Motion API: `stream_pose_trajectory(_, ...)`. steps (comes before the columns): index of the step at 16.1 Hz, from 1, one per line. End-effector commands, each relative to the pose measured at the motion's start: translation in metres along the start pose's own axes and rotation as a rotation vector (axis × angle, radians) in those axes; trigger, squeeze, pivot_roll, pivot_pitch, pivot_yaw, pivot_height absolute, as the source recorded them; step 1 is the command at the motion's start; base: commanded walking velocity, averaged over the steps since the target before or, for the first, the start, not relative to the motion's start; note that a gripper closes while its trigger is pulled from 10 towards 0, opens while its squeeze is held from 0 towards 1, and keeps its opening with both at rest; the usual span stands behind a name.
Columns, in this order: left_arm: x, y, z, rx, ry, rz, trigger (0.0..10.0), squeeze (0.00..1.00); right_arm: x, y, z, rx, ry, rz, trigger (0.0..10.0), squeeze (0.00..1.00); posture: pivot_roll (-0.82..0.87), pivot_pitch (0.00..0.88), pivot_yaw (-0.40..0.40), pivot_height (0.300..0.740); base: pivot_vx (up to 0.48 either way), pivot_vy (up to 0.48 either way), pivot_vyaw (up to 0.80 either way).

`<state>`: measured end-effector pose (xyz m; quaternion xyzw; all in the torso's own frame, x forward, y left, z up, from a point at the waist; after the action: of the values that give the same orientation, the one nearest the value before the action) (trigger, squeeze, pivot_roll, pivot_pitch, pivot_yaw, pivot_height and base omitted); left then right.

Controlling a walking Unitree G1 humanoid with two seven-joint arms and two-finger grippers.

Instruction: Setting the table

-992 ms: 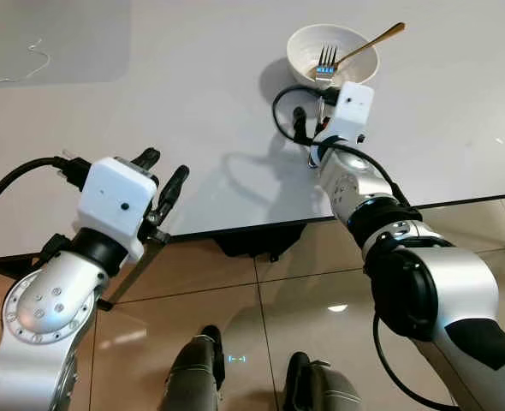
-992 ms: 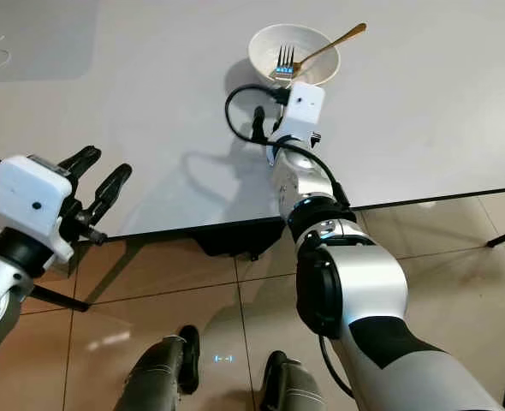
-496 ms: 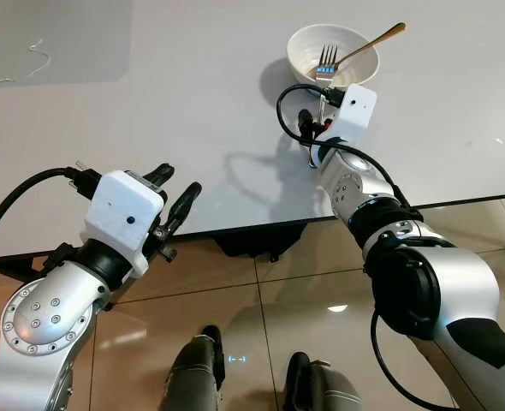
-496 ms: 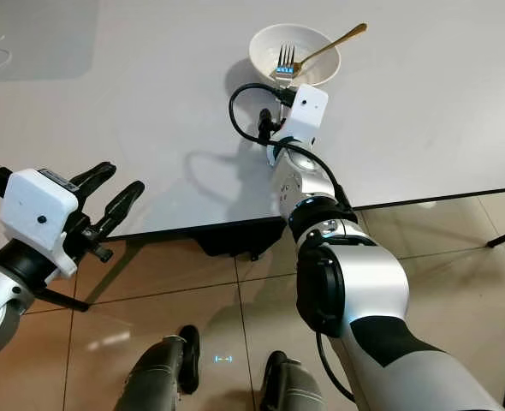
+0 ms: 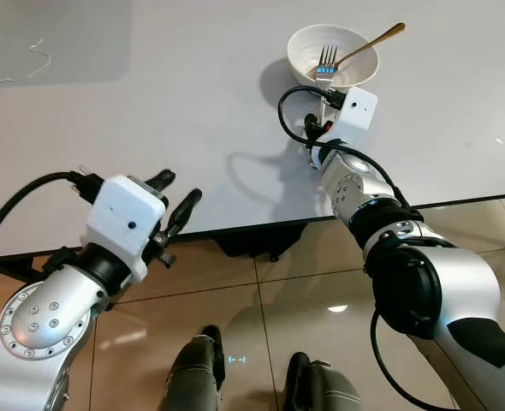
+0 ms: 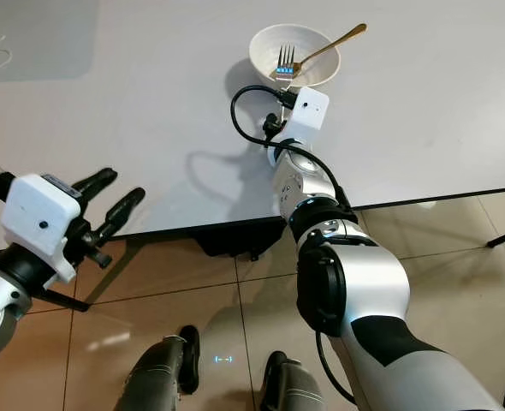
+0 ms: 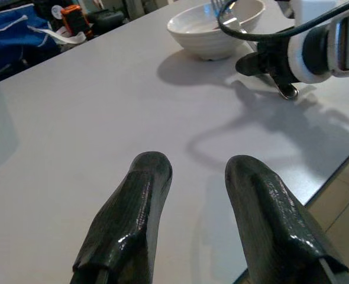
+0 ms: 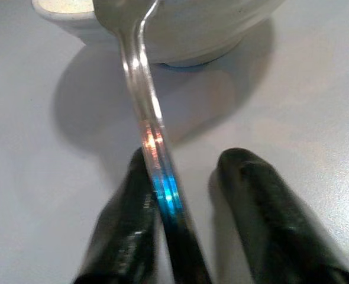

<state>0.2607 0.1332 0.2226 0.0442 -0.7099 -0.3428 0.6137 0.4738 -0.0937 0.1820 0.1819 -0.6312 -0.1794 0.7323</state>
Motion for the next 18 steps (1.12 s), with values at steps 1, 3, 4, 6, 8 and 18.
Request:
stream_pose_trajectory(1,0.005,-0.007,0.003,-0.033,-0.015,-0.006,10.0,0.00,-0.003,-0.001,0.000,-0.004,0.018,0.003,0.0,0.00,0.41,0.278,-0.041,0.740,0.000,0.000,0.00)
stream_pose_trajectory(3,0.006,-0.006,0.002,-0.028,-0.018,-0.007,10.0,0.00,-0.002,0.000,0.000,0.000,0.017,0.003,0.0,0.00,0.41,0.275,-0.047,0.740,0.000,0.000,0.00)
stream_pose_trajectory(4,0.006,-0.005,0.002,-0.026,-0.019,-0.008,10.0,0.00,-0.001,0.001,0.000,0.002,0.015,0.002,0.0,0.00,0.41,0.275,-0.049,0.740,0.000,0.000,0.00)
stream_pose_trajectory(6,0.006,-0.004,0.002,-0.023,-0.019,-0.009,10.0,0.00,-0.001,0.002,0.000,0.005,0.014,0.001,0.0,0.00,0.42,0.274,-0.051,0.740,0.000,0.000,0.00)
stream_pose_trajectory(8,0.005,-0.004,0.004,-0.019,-0.013,-0.013,10.0,0.00,-0.002,0.003,0.000,0.011,0.015,0.001,0.0,0.00,0.42,0.272,-0.054,0.740,0.000,0.000,0.00)
stream_pose_trajectory(18,-0.001,0.005,0.008,0.037,0.013,-0.034,10.0,0.00,0.009,0.010,0.000,0.069,-0.055,-0.007,0.0,0.00,0.44,0.264,-0.088,0.740,0.000,0.000,0.00)
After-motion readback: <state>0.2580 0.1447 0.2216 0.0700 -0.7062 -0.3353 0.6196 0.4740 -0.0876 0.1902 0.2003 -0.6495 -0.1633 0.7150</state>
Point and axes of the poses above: a point about 5 cm out from each wrist's last joint towards the gripper, its own z axis pointing back from the gripper into the wrist, its own x axis along the axis of the wrist's last joint, y = z × x, the point moved 6 cm from there along -z, pointing out of the wrist towards the gripper, and after that the axes turned 9 degrees about -z, right-handed, at the moved point
